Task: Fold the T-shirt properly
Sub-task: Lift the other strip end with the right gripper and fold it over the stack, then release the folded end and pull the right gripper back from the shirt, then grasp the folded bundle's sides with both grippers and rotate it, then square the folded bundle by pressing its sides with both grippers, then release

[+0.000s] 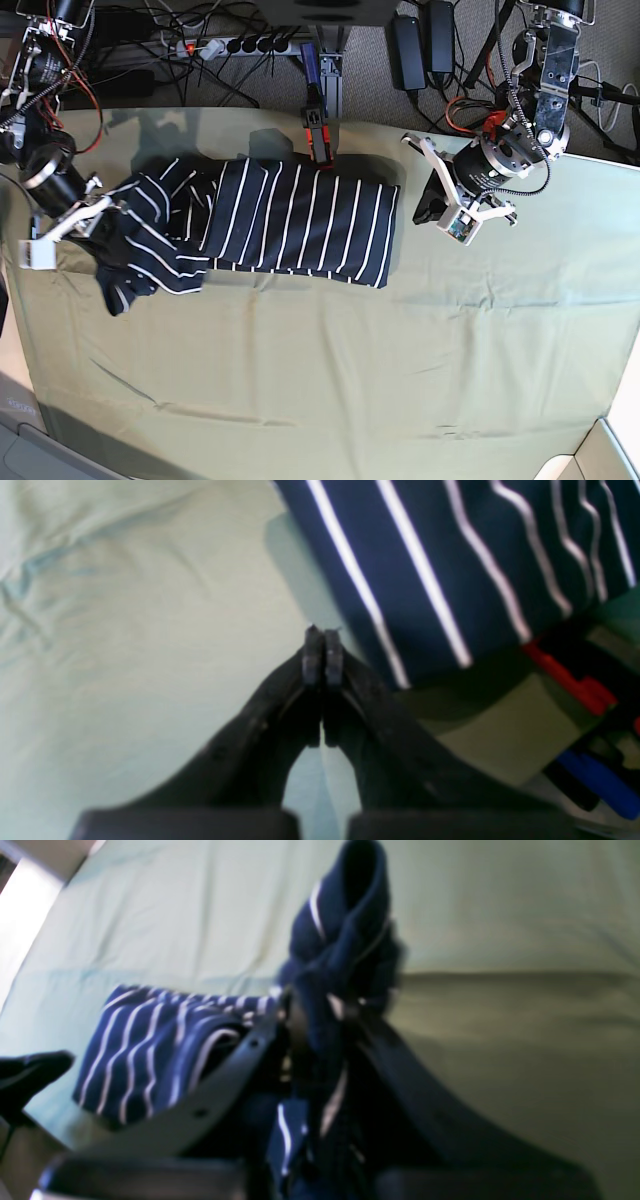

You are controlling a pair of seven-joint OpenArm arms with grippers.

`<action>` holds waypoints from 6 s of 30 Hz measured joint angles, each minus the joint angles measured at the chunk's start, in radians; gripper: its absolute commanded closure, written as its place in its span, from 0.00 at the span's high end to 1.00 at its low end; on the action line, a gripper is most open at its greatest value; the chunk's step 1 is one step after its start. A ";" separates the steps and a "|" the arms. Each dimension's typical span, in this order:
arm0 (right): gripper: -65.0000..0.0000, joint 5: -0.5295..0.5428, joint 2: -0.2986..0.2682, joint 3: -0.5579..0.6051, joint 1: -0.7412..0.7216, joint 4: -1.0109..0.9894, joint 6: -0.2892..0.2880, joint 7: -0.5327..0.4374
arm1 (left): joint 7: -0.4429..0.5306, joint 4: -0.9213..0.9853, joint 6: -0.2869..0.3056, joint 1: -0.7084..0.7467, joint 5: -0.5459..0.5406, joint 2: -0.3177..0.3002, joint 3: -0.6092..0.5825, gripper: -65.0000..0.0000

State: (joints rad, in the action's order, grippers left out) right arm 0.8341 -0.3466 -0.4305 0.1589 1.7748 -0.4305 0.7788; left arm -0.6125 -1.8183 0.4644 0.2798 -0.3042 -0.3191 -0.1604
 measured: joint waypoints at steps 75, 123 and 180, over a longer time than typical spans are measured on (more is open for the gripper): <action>0.00 -0.461 0.245 0.383 -0.292 0.099 0.000 0.021 | 0.026 0.113 0.003 -0.041 -0.073 -0.005 0.121 0.00; 0.00 -0.502 0.164 0.550 -0.552 -0.485 0.000 -0.025 | -0.052 0.012 0.130 0.039 -0.125 0.057 0.001 0.00; 0.00 -0.174 0.006 0.440 -0.174 -0.075 -0.016 0.176 | -0.045 0.483 0.115 -0.595 -0.155 0.114 -0.056 0.00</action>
State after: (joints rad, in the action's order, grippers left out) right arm 0.6601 -0.3401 0.0097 -0.0154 1.7000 -0.4465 0.9550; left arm -0.6579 -1.3350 0.5797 -0.3157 -0.4591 -0.2050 -0.2165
